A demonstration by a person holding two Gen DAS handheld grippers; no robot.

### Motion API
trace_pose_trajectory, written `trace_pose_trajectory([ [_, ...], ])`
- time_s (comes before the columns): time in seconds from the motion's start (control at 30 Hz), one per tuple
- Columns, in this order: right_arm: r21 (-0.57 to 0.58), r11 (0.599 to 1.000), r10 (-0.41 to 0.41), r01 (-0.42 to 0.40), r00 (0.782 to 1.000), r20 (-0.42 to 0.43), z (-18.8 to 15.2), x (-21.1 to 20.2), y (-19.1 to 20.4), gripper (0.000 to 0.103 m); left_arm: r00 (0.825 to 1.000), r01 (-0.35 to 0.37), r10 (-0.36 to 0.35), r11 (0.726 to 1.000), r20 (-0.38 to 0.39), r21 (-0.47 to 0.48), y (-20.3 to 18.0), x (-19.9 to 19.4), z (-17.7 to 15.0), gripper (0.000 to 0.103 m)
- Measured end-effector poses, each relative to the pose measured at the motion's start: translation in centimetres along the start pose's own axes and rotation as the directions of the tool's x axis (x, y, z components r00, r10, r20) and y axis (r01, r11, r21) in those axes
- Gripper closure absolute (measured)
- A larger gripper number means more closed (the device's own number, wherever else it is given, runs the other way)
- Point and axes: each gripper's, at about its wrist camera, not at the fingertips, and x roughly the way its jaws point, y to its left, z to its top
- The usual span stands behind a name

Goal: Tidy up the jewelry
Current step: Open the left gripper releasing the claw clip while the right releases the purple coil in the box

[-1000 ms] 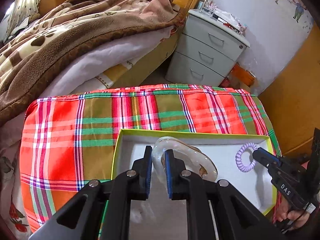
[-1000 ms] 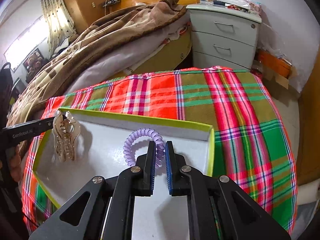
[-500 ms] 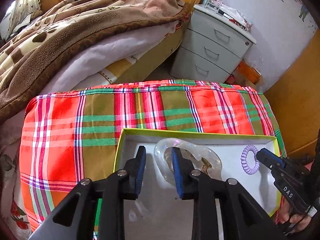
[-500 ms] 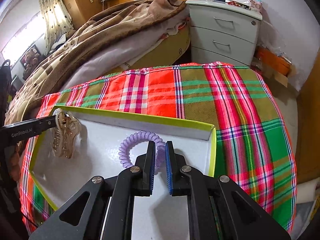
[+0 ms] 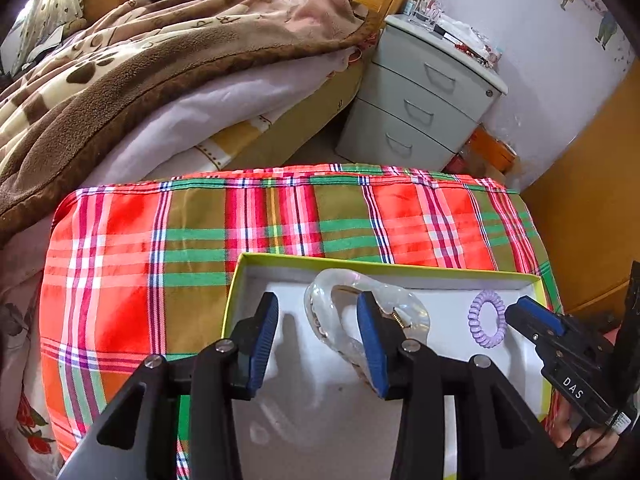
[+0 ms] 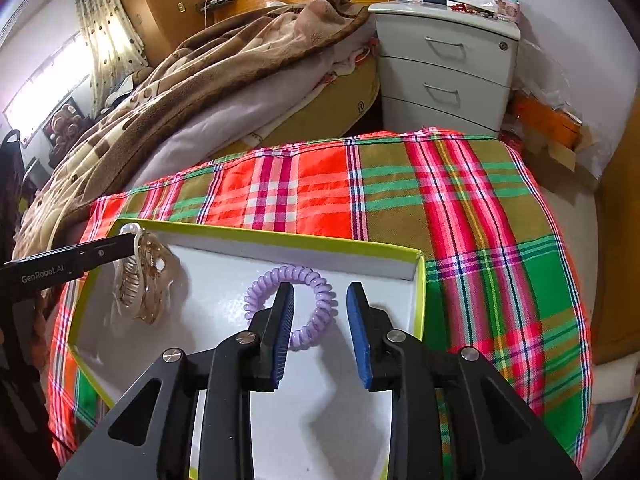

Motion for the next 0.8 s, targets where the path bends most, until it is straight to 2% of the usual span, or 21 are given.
trace_pose_trajectory([
  [0.3,0.019,0.999,0.025,-0.027,0.998,0.063,-1.0,-3.0,0.0,0.075,0.998,0.015,-0.015,1.000,0.060,-0.001,0.3,-3.5,-1.9,0.059],
  [0.4,0.019,0.999,0.037,-0.039,0.995,0.095,-1.6,-4.5,0.3,0.074,0.996,0.045,-0.046,0.999,0.080,0.005,0.3,-5.1,-3.2,0.059],
  [0.6,-0.017,0.999,0.051,-0.049,0.982,0.183,-4.0,-8.3,1.2,0.070,0.989,0.062,-0.062,0.998,0.137,0.007,0.7,-8.7,-6.6,0.059],
  [0.8,-0.013,0.999,0.041,-0.039,0.969,0.242,-7.9,-11.4,1.1,0.070,0.980,0.093,-0.092,0.996,0.179,0.003,1.1,-11.2,-10.8,0.059],
])
